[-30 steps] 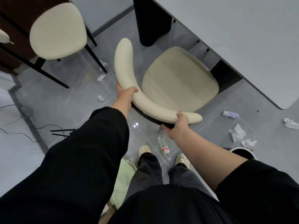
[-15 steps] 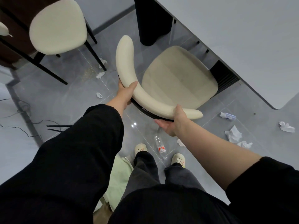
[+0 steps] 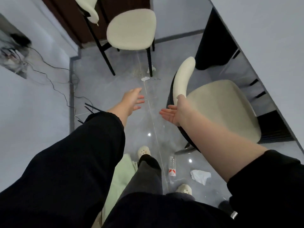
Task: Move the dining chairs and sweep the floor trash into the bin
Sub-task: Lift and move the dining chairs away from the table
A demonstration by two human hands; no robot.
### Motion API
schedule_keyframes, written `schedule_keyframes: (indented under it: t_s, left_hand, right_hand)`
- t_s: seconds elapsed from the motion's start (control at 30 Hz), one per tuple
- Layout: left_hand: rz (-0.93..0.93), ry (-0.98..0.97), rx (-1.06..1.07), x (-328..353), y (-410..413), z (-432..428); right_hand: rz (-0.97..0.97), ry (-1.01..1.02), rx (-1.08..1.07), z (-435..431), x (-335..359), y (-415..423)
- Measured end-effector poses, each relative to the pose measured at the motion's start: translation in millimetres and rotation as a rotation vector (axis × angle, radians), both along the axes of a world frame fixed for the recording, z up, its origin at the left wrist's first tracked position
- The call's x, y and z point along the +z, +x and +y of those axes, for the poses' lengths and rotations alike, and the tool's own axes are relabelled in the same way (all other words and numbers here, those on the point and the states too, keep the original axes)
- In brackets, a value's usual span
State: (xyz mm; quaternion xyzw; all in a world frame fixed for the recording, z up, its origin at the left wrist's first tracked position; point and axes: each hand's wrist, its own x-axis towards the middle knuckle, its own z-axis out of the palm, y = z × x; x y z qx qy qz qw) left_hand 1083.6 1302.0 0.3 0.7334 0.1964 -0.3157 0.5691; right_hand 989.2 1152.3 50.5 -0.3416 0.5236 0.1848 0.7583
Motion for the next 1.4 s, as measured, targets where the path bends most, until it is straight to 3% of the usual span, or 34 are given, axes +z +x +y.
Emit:
schedule_keyframes:
  t_s: [0.17,0.4,0.63,0.77,1.0,1.4]
  left_hand:
    - [0.011,0.018,0.138,-12.2,69.4,69.1]
    - [0.038,0.026,0.273,-8.1,177.8,162.1]
    - [0.027,0.000,0.342,11.9,271.2,212.2]
    - [-0.010,0.002,0.333,15.0,327.3,223.3]
    - [-0.061,0.056,0.332,20.0,472.2,226.5]
    - [-0.076,0.133,0.296,49.0,699.6,256.6]
  right_hand:
    - [-0.070,-0.198,0.205,46.4,-11.2,99.6]
    - [-0.148,-0.787,0.714,105.0,-25.8,247.9]
    - [-0.260,-0.938,1.093,162.2,-12.7,367.0]
    - [-0.306,-0.967,1.056,177.4,-12.9,432.9]
    - [-0.441,-1.117,0.728,183.8,-25.2,573.3]
    - [-0.332,-1.080,0.876,208.6,-26.1,804.2]
